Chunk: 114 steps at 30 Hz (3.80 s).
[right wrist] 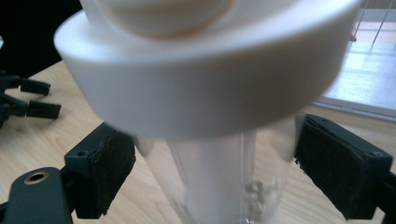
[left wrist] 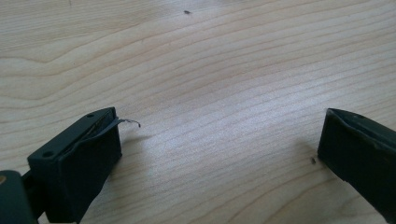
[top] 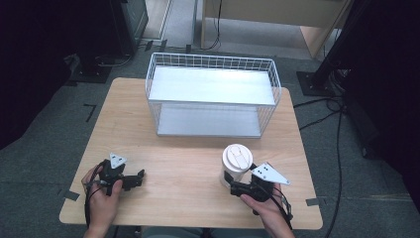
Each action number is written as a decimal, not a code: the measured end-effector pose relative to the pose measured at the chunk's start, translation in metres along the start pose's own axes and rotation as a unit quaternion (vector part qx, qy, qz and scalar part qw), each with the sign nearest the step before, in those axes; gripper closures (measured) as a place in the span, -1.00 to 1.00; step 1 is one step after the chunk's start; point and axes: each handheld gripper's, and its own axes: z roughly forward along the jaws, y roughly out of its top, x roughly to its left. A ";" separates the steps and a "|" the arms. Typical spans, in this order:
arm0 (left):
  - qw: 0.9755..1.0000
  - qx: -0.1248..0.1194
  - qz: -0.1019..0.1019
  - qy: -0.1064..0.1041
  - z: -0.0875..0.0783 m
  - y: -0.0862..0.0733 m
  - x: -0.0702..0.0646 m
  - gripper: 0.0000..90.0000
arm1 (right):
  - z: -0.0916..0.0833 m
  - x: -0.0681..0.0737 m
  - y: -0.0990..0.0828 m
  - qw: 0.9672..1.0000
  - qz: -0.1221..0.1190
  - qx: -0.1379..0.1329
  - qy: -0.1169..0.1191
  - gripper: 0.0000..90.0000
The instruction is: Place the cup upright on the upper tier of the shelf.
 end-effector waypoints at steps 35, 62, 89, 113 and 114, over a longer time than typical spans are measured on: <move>1.000 0.000 0.000 0.000 0.000 0.000 0.000 -1.00 | 0.006 0.013 0.031 0.990 -0.022 -0.134 -0.042 -0.66; 1.000 0.000 0.001 0.001 0.000 0.000 0.000 -1.00 | 0.001 0.028 0.123 0.971 -0.058 -0.222 -0.064 -0.66; 1.000 0.000 0.001 0.001 0.000 0.000 0.000 -1.00 | 0.039 0.008 0.211 0.956 -0.056 -0.259 -0.126 -0.66; 1.000 -0.001 0.001 0.000 0.000 0.000 0.000 -1.00 | 0.111 -0.014 0.246 0.950 -0.054 -0.245 -0.184 -0.66; 1.000 -0.001 0.001 0.000 0.000 0.000 0.000 -1.00 | 0.111 -0.014 0.246 0.950 -0.054 -0.245 -0.184 -0.66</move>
